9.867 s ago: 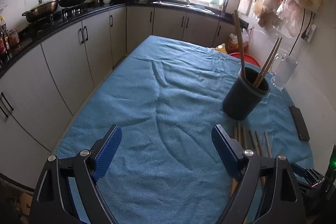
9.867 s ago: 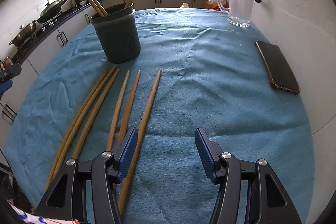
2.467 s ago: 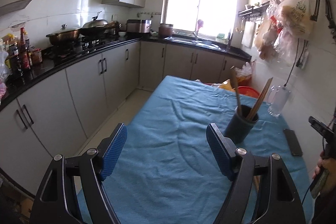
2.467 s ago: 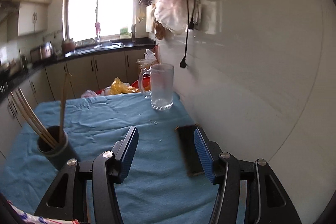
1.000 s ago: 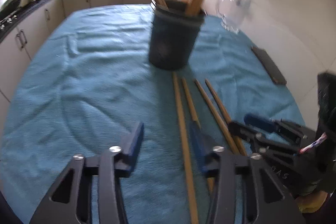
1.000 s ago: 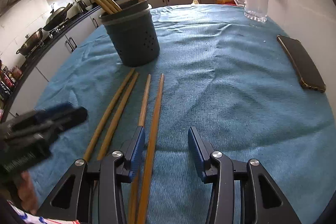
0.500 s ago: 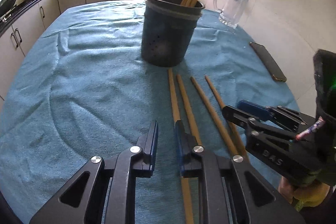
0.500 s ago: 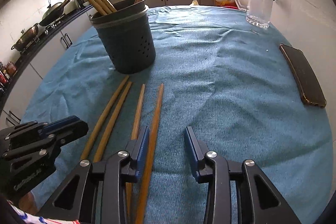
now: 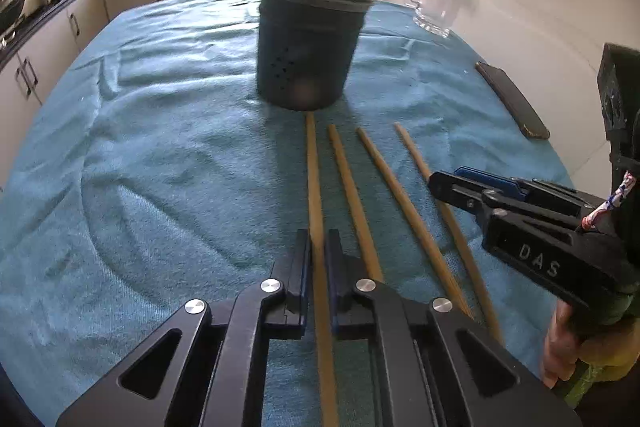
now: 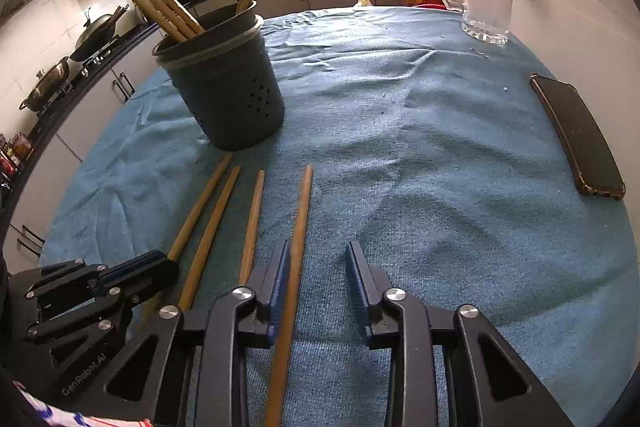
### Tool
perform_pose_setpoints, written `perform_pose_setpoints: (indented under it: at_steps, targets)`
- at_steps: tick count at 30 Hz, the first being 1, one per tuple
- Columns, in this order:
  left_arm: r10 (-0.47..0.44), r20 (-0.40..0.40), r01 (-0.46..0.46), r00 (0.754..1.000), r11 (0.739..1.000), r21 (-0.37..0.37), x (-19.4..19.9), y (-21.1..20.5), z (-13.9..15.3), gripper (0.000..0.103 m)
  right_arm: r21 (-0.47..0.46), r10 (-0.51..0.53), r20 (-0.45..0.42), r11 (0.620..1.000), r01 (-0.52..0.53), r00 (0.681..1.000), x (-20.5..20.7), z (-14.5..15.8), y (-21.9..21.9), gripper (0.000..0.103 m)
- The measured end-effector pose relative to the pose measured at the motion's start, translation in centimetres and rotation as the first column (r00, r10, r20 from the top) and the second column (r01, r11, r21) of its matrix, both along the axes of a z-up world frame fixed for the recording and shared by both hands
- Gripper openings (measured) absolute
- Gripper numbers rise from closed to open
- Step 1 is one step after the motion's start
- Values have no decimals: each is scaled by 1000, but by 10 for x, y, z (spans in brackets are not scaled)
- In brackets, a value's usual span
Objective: Organize utensils
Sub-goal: 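Close the left gripper on a chopstick while the right gripper grasps another, then lift both chopsticks upright and carry them above the black holder cup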
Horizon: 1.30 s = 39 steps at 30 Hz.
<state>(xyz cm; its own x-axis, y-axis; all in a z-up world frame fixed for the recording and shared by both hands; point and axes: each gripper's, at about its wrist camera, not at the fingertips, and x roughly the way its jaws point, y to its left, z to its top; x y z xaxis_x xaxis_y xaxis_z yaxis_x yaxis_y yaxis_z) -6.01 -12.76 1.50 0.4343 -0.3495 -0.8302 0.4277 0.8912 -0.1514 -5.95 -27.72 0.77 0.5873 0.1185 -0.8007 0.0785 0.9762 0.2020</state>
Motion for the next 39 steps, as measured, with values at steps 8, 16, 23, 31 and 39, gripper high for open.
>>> perform_pose_setpoints:
  at_steps: [8,16,23,31,39]
  targets:
    - [45,-84,-47,995,999,-25,-9,26,1,7,-30,14,-52,999,-16,999,3,1,-8,9]
    - [15,-162,-13,987,1000,9,-14,29,4,8,-76,-18,-101,997,10,995,-25,1,-37,13]
    - [-1,-104,10,995,997,80,4,7,5,20,-136,-31,-130,991,13,991,-20,2,-40,17]
    - [-13,-74,22,997,992,121,30,-11,3,20,-183,-11,-174,983,-22,985,12,2,-38,17]
    - [-15,-48,20,999,995,94,39,-19,3,25,-205,-17,-180,979,-21,983,43,3,-31,12]
